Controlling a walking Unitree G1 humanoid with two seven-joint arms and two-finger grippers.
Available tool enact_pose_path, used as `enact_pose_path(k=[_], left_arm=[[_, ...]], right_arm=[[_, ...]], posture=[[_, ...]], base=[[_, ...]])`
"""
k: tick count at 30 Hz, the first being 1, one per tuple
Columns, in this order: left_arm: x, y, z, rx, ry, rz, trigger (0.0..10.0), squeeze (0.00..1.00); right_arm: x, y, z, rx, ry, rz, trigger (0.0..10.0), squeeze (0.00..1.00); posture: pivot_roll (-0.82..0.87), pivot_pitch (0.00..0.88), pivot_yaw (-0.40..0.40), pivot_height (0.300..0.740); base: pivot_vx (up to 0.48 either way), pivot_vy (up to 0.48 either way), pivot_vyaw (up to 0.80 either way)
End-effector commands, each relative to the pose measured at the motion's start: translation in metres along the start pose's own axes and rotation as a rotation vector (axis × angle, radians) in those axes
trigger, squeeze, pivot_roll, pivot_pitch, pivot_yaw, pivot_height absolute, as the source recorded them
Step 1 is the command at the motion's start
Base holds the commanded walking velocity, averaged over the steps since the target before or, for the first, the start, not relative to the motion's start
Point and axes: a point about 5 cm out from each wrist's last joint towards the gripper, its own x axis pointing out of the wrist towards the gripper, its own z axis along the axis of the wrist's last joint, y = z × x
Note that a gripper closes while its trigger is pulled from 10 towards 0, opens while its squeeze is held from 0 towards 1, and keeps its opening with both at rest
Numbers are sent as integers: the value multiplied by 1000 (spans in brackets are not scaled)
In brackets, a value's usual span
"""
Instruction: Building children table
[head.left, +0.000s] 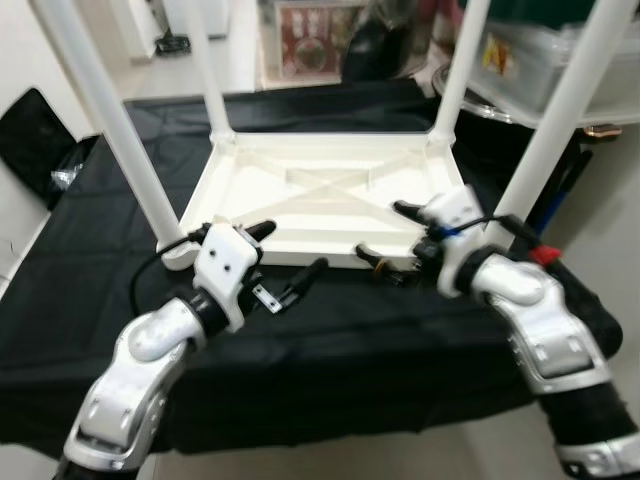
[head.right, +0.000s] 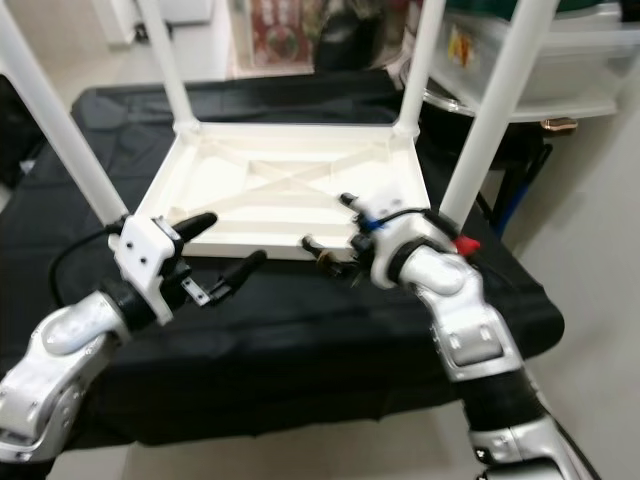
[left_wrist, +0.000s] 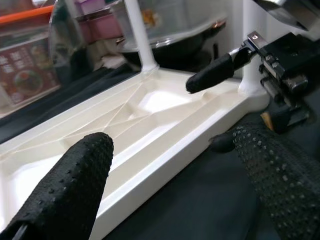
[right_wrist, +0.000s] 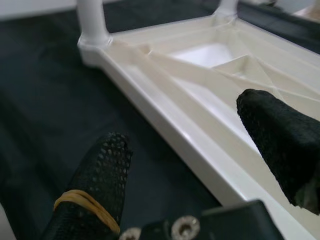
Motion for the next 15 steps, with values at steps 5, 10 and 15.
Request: enact_pose_path(k=[5,10,15], left_arm=[[-16,10,-4,146,134,-117,10000,0],[-22,10,-4,216,195,-207,10000,0],[-13,14,11,269,174,-265,10000,0]], right_arm=[[0,-38,-16,-69,154,41,10000,0],[10,-41,-11,-37,124,96,10000,0],[27,-31,-1,11,86,321,10000,0]], posture=[[-8,151,19,740],[6,161,30,740],[-2,171,62,740]], base=[[0,0,0],[0,0,0],[0,0,0]])
